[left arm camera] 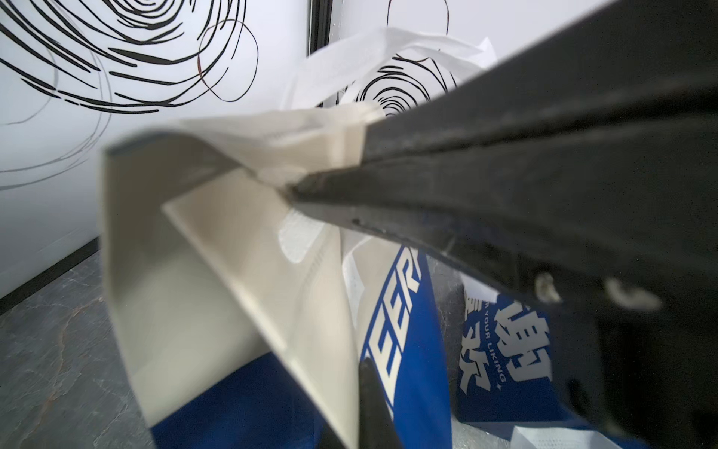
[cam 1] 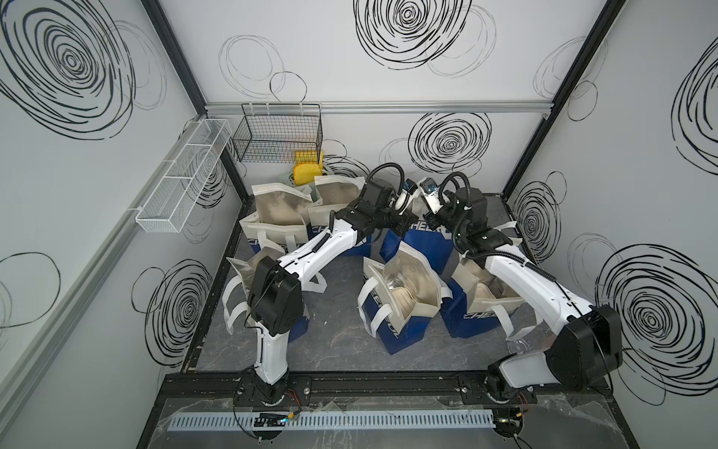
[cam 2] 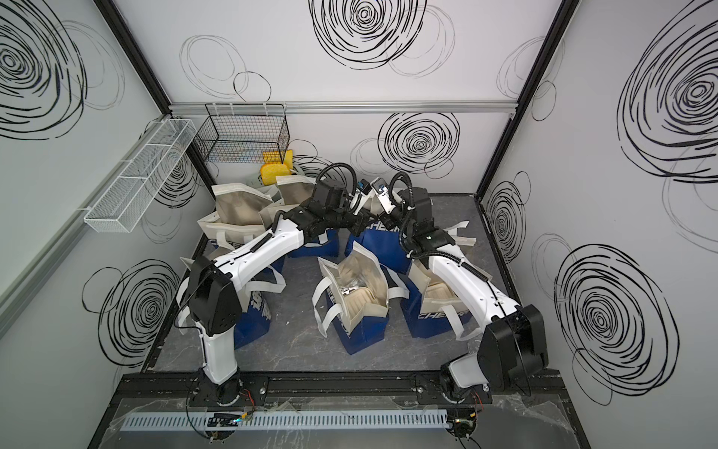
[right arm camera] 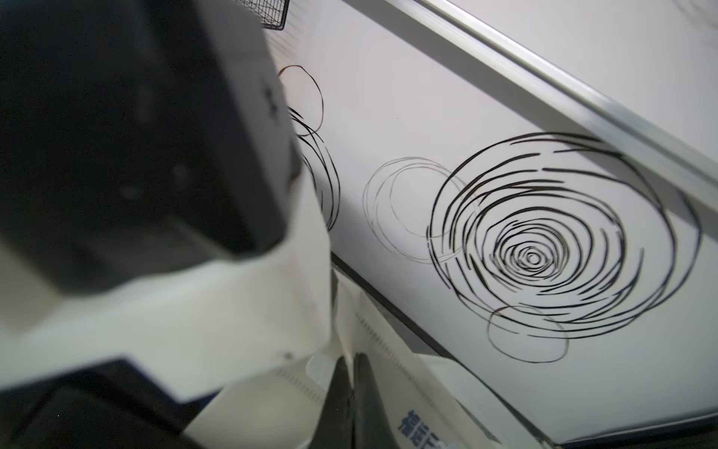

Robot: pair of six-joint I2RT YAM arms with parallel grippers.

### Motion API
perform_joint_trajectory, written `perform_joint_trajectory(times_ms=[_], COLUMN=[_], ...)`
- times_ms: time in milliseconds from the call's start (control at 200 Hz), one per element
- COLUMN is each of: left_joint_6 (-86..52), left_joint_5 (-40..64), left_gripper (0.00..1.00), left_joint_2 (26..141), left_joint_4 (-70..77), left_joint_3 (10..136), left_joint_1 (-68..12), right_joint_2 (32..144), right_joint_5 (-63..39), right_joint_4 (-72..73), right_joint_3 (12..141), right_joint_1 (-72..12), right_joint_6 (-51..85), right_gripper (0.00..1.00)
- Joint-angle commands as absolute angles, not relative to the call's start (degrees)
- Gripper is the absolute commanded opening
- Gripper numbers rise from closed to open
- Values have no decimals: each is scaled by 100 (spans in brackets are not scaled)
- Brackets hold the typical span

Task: Open the takeout bag
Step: Open the takeout bag at the center of the board.

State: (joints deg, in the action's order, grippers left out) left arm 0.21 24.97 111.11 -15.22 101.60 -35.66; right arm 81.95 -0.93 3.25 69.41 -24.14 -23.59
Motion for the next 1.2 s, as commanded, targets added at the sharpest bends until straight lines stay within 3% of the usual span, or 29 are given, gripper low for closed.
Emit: perform_joint_trajectory(times_ms=[0,330,535,780,1195], left_joint_6=[203,-301,-343,-343,-124], left_joint_5=[2624,2570,1778,850,208], left_gripper=[0,0,0,0,0], left_joint_2=[10793,10979,11459,11811,11953], left_joint_4=[-1309,-1299,-2060,-2664,-2733], left_joint_3=[10327,10185,10615,10907,10635], left_joint_1=[-3551,-3271,-3270,-3278,-3422], right_joint_2=[8258,8008,7920,7915,8063], right_joint_5=[29,468,554,723,810], right_joint_4=[397,197,102,-4,-122], right_joint_3=[7000,7216,7504,7772,8376], right_joint_1=[-2399,-2112,-1857,-1796,-1783], right_joint_6=[-2328,-1745,-1532,-1733,-2401], right_gripper=[0,0,0,0,0])
